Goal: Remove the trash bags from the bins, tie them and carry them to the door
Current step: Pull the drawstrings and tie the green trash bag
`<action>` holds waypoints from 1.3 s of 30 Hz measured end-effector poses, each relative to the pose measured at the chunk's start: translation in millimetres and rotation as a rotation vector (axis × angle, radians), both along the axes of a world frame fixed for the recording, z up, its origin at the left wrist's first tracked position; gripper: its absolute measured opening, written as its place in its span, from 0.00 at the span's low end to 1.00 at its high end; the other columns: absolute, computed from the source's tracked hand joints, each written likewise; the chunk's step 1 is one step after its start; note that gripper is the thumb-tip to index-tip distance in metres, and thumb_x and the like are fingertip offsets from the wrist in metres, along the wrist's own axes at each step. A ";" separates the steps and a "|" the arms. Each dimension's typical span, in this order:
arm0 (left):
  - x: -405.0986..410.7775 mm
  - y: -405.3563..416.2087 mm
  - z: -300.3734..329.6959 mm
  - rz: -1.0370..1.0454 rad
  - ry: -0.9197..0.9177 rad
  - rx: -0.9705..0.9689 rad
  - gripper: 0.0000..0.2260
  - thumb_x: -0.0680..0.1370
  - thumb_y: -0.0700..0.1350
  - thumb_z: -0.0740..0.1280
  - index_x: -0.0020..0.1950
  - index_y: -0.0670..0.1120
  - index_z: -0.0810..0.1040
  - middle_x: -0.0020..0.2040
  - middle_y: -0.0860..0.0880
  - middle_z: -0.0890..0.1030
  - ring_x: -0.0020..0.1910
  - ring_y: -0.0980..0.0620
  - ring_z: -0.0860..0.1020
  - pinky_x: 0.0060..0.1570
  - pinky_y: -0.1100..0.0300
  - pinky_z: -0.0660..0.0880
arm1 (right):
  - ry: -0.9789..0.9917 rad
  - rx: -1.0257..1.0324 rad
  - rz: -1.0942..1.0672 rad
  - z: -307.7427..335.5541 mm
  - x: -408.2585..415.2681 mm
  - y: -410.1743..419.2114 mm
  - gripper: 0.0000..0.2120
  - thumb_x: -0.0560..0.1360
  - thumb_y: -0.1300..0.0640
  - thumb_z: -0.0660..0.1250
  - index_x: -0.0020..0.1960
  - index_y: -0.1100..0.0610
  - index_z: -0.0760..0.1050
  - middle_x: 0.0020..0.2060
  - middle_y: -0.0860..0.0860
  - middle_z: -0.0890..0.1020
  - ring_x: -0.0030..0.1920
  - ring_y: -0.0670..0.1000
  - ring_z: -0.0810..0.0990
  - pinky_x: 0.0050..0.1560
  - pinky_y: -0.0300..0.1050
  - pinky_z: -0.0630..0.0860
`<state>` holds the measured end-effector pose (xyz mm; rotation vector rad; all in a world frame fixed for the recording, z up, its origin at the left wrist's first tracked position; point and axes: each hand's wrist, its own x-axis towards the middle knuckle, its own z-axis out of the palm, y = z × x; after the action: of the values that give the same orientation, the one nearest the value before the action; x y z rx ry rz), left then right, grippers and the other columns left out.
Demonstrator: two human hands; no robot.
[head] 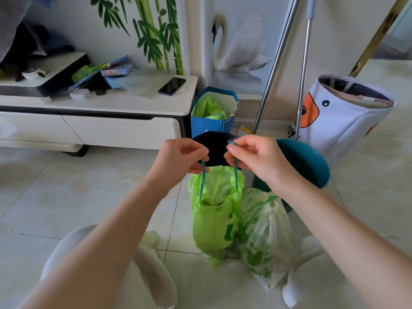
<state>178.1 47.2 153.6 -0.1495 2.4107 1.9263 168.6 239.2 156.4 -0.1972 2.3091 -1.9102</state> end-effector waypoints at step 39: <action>2.2 1.5 -33.5 -0.108 -0.047 -0.470 0.19 0.74 0.37 0.67 0.63 0.49 0.76 0.61 0.49 0.78 0.47 0.51 0.81 0.53 0.58 0.76 | 0.201 0.547 0.011 -8.3 -0.8 -7.7 0.11 0.72 0.64 0.68 0.53 0.57 0.81 0.42 0.45 0.79 0.44 0.44 0.78 0.46 0.33 0.74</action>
<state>180.3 48.7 120.1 -0.0782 2.7286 1.2705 167.8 231.4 148.1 -0.3467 2.8454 -1.2292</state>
